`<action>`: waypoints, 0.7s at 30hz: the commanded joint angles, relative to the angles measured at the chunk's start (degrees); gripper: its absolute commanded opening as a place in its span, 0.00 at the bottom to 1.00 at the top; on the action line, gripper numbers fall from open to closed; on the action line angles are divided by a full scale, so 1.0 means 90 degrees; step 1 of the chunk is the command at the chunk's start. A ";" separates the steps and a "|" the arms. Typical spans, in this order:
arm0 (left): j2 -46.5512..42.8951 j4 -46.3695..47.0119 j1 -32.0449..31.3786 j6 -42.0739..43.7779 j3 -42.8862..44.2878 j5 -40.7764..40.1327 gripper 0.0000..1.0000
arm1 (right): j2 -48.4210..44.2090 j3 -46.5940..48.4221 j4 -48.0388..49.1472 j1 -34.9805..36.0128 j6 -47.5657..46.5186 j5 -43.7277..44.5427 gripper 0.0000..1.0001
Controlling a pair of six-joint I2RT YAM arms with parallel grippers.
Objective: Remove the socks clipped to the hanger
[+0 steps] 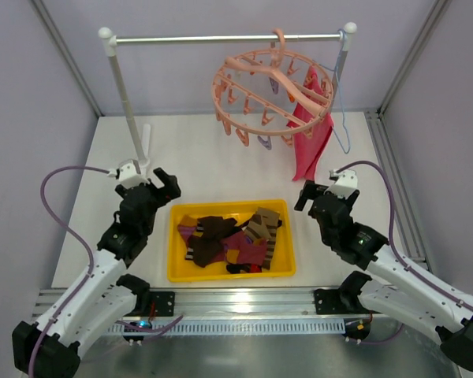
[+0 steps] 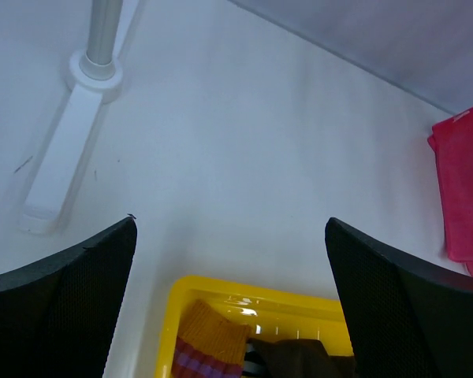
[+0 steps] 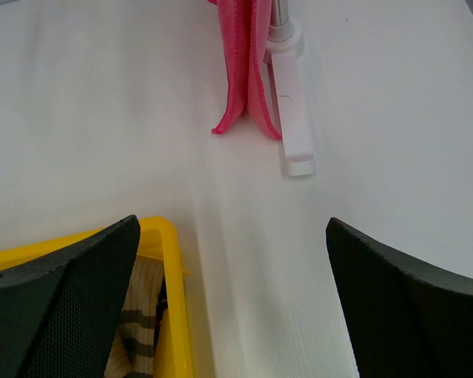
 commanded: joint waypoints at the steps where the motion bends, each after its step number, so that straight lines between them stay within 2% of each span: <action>1: -0.0418 0.0308 0.0009 0.0261 -0.0201 -0.0474 1.00 | -0.0020 -0.0005 0.0432 -0.0030 -0.0077 -0.0138 1.00; 7: -0.0790 0.0465 -0.0098 0.0770 -0.0426 -0.0541 0.99 | -0.0010 -0.0025 0.0423 -0.0030 -0.0087 -0.0119 1.00; 21: -0.0712 0.0445 -0.0108 0.0809 -0.0436 -0.0589 1.00 | -0.0156 -0.0035 0.0305 -0.0030 -0.0057 -0.0138 1.00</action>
